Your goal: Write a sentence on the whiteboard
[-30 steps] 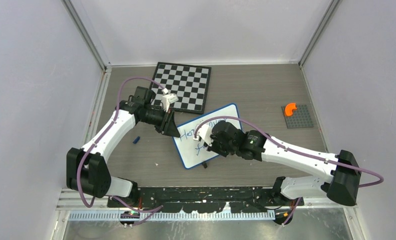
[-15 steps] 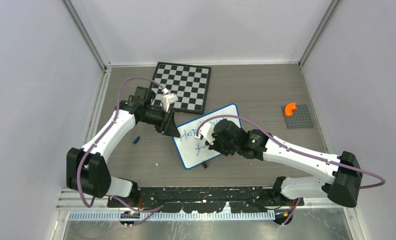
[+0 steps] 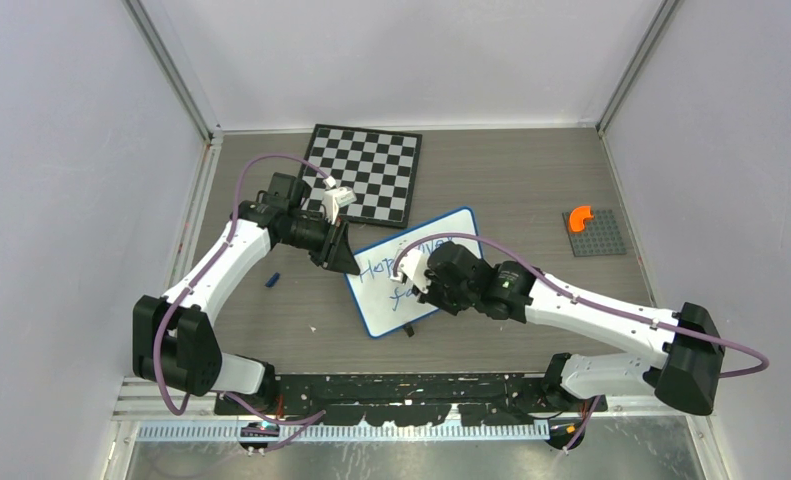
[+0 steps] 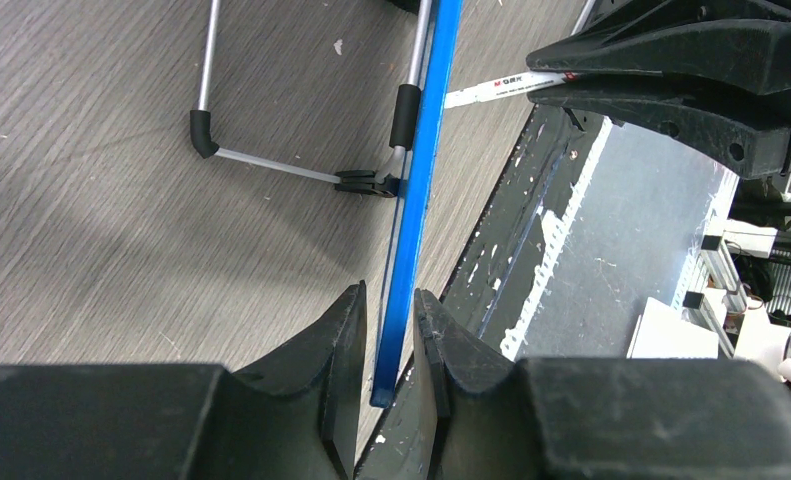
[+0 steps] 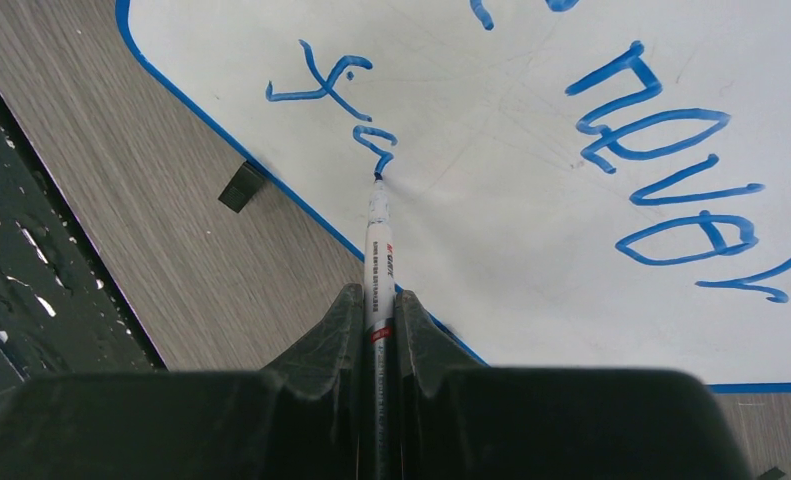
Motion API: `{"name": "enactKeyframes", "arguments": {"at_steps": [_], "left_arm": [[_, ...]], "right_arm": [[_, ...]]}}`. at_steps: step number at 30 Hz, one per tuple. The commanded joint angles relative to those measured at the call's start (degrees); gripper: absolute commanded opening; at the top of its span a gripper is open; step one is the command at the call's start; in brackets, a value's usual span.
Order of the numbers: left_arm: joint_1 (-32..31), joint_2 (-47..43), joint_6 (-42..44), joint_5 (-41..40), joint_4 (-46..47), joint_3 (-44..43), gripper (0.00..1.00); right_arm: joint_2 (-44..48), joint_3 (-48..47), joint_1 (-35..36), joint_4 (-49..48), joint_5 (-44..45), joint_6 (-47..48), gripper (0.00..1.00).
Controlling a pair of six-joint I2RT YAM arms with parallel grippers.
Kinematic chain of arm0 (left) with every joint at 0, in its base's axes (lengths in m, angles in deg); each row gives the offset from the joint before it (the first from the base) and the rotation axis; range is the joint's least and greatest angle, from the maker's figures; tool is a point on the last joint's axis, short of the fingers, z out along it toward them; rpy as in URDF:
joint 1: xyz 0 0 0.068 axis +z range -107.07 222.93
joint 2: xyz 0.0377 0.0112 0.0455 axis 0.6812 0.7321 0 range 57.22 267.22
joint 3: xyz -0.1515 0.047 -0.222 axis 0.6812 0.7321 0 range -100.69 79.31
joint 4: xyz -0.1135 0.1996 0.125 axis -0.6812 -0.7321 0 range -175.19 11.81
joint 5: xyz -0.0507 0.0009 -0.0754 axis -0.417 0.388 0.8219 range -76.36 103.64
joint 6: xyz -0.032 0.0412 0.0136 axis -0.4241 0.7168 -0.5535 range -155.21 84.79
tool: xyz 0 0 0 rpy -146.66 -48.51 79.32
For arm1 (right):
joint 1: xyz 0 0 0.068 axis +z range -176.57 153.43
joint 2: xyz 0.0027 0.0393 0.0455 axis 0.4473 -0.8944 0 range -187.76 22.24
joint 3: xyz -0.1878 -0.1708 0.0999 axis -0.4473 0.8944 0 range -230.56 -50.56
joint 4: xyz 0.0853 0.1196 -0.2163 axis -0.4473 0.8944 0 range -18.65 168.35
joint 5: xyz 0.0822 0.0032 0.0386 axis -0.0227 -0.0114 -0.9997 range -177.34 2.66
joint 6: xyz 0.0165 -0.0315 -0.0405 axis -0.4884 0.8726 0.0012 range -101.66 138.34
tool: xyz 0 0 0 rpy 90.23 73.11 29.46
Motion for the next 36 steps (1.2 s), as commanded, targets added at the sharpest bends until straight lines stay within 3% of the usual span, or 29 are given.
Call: {"name": "enactKeyframes", "arguments": {"at_steps": [1,9,36], "left_arm": [[-0.25,-0.18,0.38,0.83,0.74,-0.92,0.25],[-0.25,-0.59,0.43,0.75,0.56,-0.93,0.25],[-0.25,-0.78,0.47,0.81,1.07,-0.60,0.25]], "right_arm": [[2.71,-2.13,-0.36,-0.34,0.61,-0.01,0.00],[6.62,-3.02,-0.67,1.77,0.02,-0.54,0.00],[1.93,-5.22,-1.38,-1.04,4.40,-0.64,0.00]]}}
